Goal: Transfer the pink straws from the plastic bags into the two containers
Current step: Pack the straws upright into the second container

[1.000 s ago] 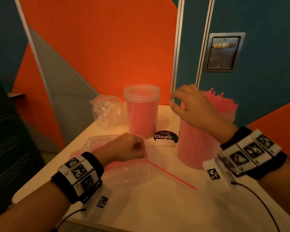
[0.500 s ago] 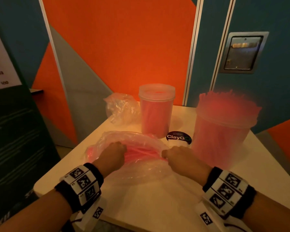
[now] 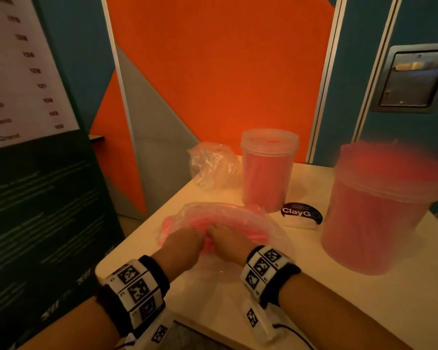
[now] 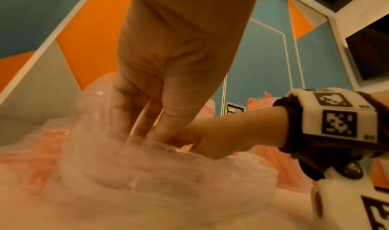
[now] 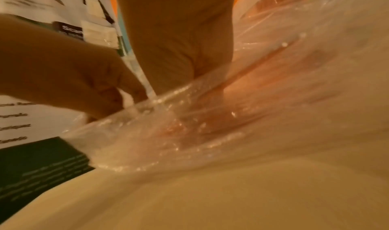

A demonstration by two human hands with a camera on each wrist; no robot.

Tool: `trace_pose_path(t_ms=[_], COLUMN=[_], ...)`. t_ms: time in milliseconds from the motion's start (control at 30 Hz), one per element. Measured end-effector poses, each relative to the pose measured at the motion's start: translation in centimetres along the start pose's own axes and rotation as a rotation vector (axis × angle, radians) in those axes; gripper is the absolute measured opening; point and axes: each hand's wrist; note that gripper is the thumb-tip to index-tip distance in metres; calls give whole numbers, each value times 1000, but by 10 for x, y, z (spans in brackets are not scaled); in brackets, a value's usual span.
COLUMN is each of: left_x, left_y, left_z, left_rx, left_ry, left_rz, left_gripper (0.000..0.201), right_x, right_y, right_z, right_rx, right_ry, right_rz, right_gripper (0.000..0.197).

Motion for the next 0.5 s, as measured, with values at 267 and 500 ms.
trace_pose_path(t_ms=[267,500], left_x=[-5,-14], left_y=[19,15], left_z=[-14,-19], left_rx=[183,111], left_ry=[-37,106], left_rz=[42,160], left_gripper=[43,63], right_x=[-7,-14], right_y=[-7,-5], right_z=[3,-23], right_rx=[17,103], right_ry=[167,282], right_rz=[-40,103], right_gripper=[33,34])
Point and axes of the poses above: each hand's wrist, its own y-axis away from the middle knuckle, its own x-axis out of the back of the hand, z = x × y, and after that the axes turned 15 degrees about -x, right-handed
